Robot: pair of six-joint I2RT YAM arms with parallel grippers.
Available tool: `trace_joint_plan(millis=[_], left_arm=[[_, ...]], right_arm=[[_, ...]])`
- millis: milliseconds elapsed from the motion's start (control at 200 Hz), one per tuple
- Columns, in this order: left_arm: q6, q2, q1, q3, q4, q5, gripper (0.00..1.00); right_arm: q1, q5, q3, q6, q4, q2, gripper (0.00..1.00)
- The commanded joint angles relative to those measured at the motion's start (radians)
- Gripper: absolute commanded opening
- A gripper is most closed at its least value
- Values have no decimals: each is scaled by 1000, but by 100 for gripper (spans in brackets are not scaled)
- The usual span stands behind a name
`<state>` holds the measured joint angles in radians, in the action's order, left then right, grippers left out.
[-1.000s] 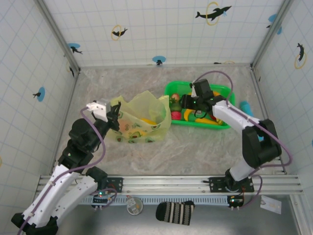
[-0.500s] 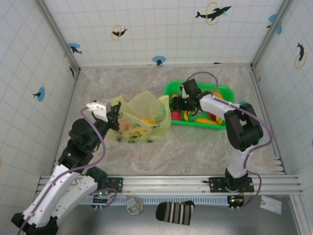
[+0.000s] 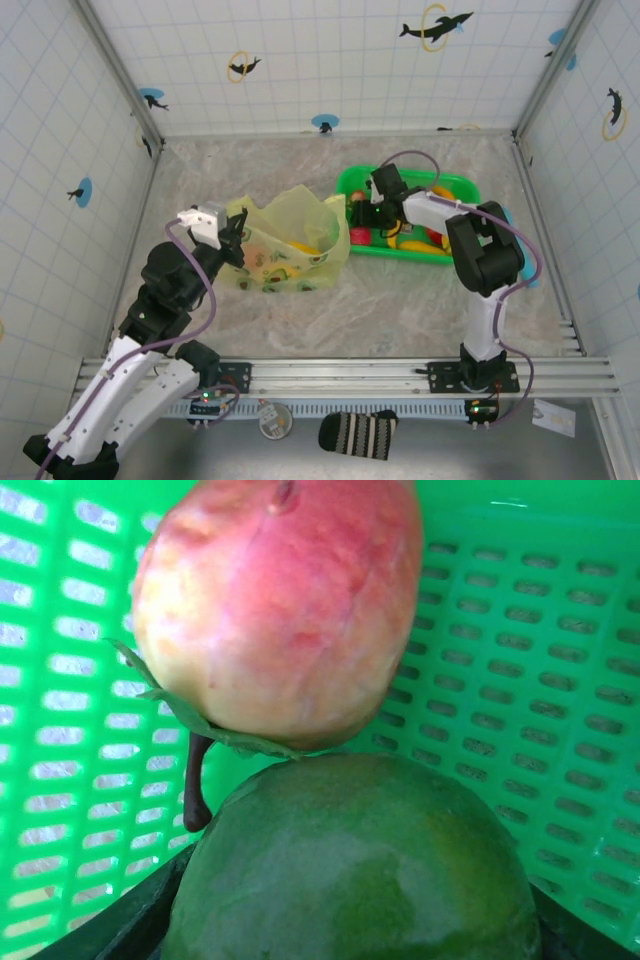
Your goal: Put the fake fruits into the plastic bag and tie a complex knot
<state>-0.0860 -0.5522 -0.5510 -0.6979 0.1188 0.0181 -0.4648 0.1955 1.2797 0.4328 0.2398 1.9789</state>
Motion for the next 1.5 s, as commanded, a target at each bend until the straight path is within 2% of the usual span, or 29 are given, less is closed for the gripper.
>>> trace_joint_plan(millis=[0,410,626,731,851,921,1041,1166,1221,1361,1496], left_arm=[[7,-2,-7,6,-9,5,0],[-6,-8,-7,-4,-12,-13,0],[-12,-9,-7,-10,-9,-22,0],[-14,-10,-7,-11,-11,-25,0],[-17,-14,-7,-8,-18,-29,0],[-18,-14,-7,-9,-19,-30,0],[-21,-3,-8,-5,-16,-28,0],[-31,5,-7,-2,-9,-30,0],[-34,6,-8,1,-7,-35,0],[-36,18,-7,7,-7,-30,0],[-35,20,-7,10,-10,-33,0]], right_arm=[[16,12,-30,4,-29,-92,60],[60,-18,-186,7,-67,-430,58],[68,-3,-303,-4,-167,-738,58],[24,3,-319,-12,-222,-884,58],[-154,-36,-279,-91,-272,-971,58],[-303,-97,-237,-160,-275,-965,58],[-540,-292,-132,-309,-205,-873,58],[-670,-466,-27,-378,-141,-726,57],[-720,-579,17,-417,-114,-658,56],[-716,-709,156,-380,9,-468,56],[-645,-705,220,-281,84,-344,56]])
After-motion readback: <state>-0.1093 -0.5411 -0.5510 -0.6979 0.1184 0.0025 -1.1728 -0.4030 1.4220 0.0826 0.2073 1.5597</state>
